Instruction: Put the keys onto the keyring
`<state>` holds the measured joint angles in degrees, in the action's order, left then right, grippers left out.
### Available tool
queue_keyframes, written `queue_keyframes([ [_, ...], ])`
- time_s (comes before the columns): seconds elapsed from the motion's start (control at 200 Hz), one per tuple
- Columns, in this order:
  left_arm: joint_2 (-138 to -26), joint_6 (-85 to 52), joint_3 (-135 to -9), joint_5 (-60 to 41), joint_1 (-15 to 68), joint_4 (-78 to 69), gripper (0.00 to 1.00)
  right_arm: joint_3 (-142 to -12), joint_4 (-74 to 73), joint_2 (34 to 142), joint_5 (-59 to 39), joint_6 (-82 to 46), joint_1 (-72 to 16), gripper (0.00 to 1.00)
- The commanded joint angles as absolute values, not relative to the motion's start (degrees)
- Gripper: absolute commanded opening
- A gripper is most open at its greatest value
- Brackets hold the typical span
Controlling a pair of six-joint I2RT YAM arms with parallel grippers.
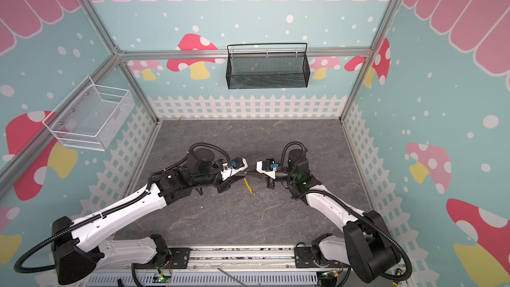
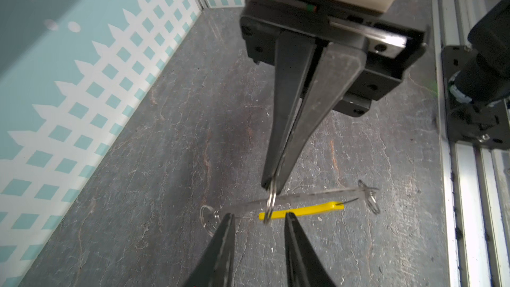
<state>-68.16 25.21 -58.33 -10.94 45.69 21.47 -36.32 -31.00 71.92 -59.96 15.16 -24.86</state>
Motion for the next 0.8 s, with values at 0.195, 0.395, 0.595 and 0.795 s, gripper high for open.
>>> queue_keyframes([
  [0.195,-62.44,15.15,-50.65,-12.73,42.36,9.46,0.3,-35.6,-40.46,73.43,-63.22,9.72,-25.39,0.0],
  [0.395,-62.74,11.04,-47.67,-14.85,42.36,1.92,0.25,-35.25,-45.54,73.63,-63.22,5.72,-25.39,0.0],
  [0.595,-61.61,8.46,-44.16,-16.62,42.36,-4.22,0.22,-35.43,-50.93,74.87,-63.61,0.58,-25.4,0.0],
  [0.795,-59.99,7.71,-42.07,-16.37,42.36,-7.98,0.19,-36.77,-53.0,76.67,-64.99,-2.29,-25.47,0.0],
])
